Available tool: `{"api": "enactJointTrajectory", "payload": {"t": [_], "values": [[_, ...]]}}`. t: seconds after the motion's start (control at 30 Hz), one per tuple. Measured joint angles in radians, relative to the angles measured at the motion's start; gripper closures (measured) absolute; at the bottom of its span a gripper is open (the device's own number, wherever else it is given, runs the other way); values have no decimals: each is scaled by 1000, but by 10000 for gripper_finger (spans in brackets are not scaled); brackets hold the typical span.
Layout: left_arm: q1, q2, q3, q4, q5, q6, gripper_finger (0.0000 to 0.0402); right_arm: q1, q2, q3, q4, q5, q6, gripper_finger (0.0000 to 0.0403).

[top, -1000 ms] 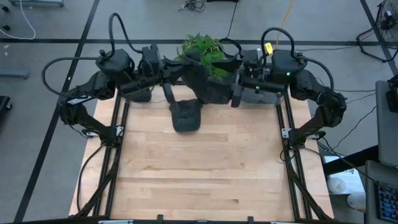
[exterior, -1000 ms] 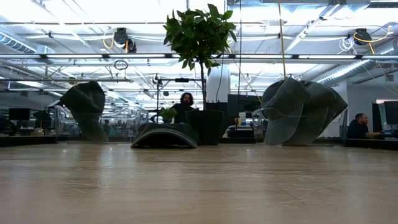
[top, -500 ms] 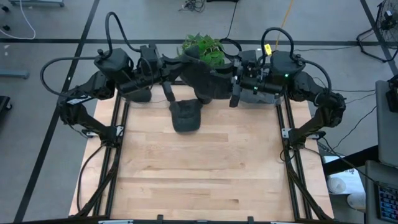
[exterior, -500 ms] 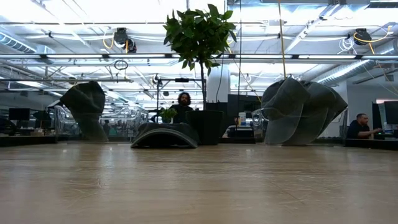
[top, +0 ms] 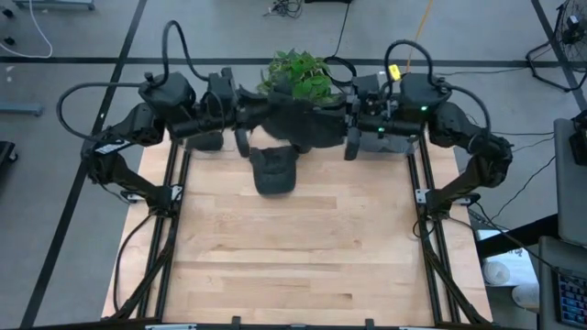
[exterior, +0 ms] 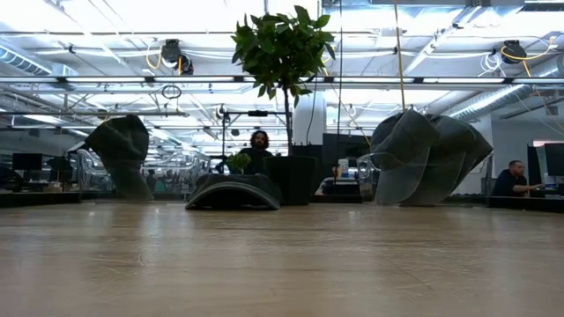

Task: Pick & Place hat
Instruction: Put the bottom black cap into the left transparent bin

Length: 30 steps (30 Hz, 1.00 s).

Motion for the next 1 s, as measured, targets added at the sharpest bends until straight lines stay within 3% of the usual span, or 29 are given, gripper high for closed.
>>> {"api": "enactJointTrajectory", "payload": {"t": [0.2,0.53,0.73,1.0], "values": [[0,-31,-1,-160,64,-33,277,-9,-55,0,-97,-59,18,392],[-8,-62,5,-149,146,-48,174,-31,-68,0,-271,-255,45,392],[-9,-62,6,-165,259,-58,113,-32,-47,1,-301,-393,41,392],[-8,-62,6,-210,298,-104,79,-40,2,0,-286,-514,75,392]]}}
